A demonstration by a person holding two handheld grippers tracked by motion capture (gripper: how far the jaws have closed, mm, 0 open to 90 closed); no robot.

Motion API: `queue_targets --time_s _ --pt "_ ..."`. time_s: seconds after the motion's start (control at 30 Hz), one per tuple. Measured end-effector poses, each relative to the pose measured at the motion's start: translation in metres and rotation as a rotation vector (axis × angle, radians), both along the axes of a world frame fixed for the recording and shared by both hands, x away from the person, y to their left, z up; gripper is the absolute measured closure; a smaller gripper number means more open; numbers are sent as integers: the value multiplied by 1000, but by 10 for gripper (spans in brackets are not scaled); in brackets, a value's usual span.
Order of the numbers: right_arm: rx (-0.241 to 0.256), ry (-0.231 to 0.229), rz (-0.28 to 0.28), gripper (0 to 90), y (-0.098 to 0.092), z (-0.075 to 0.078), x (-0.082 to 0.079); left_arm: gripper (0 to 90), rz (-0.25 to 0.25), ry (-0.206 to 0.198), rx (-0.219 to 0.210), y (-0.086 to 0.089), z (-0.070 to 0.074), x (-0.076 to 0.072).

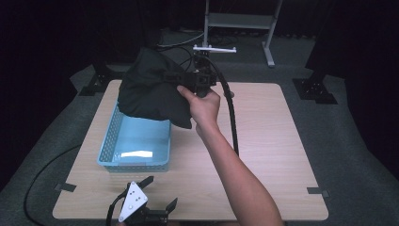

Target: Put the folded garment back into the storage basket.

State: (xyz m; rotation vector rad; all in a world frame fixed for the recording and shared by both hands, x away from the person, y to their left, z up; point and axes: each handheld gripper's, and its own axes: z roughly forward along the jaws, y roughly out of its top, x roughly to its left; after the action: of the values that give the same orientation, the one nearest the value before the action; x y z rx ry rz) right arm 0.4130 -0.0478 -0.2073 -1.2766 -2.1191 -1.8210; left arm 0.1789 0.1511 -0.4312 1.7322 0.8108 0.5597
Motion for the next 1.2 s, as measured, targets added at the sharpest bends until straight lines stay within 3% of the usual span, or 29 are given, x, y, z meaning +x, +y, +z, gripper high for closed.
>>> queue_targets --time_s 1.2 --pt "-24 23 35 835 52 -23 23 0 1 3 -3 1 0 1"
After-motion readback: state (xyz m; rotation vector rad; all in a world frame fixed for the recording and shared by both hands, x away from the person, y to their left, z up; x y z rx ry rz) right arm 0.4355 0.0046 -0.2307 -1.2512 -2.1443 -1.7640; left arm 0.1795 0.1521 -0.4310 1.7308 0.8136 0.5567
